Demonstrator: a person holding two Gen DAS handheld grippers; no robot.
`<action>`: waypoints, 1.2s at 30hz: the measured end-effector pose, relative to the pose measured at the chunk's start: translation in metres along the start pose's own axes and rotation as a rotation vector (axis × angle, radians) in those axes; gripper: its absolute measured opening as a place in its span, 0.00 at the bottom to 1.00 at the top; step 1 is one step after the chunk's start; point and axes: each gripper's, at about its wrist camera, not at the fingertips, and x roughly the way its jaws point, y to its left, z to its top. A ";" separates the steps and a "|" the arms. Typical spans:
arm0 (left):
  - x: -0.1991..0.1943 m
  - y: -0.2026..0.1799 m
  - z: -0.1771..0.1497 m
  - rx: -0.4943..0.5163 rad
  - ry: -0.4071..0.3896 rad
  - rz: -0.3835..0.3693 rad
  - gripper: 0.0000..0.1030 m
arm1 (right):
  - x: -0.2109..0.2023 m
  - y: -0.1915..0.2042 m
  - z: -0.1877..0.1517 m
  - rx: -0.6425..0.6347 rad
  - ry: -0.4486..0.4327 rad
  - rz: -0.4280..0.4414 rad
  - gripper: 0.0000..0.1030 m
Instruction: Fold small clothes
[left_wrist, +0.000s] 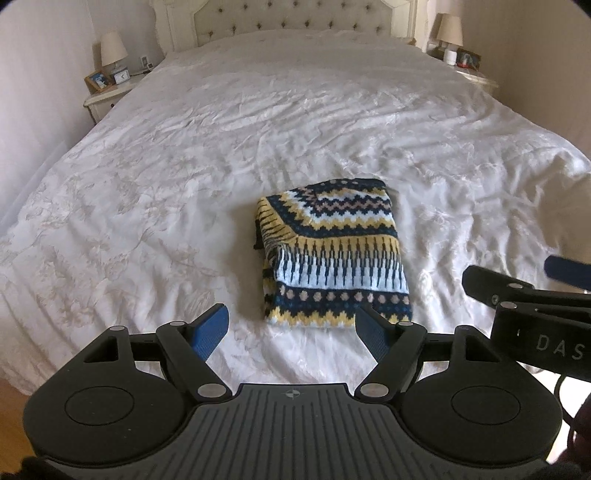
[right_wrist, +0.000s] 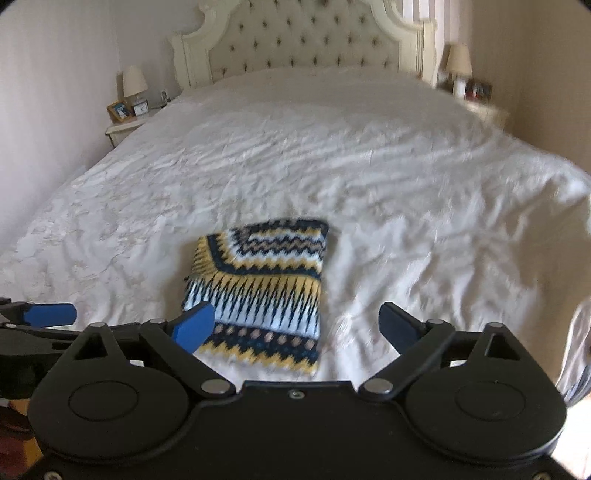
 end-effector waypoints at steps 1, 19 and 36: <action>-0.001 0.001 -0.001 0.001 0.002 -0.003 0.73 | 0.000 0.000 -0.001 0.010 0.014 0.007 0.91; -0.003 0.008 -0.010 -0.017 0.041 -0.006 0.73 | 0.002 0.001 -0.013 0.077 0.096 0.025 0.91; -0.005 0.013 -0.013 -0.023 0.044 -0.002 0.73 | 0.000 0.003 -0.012 0.075 0.090 0.041 0.91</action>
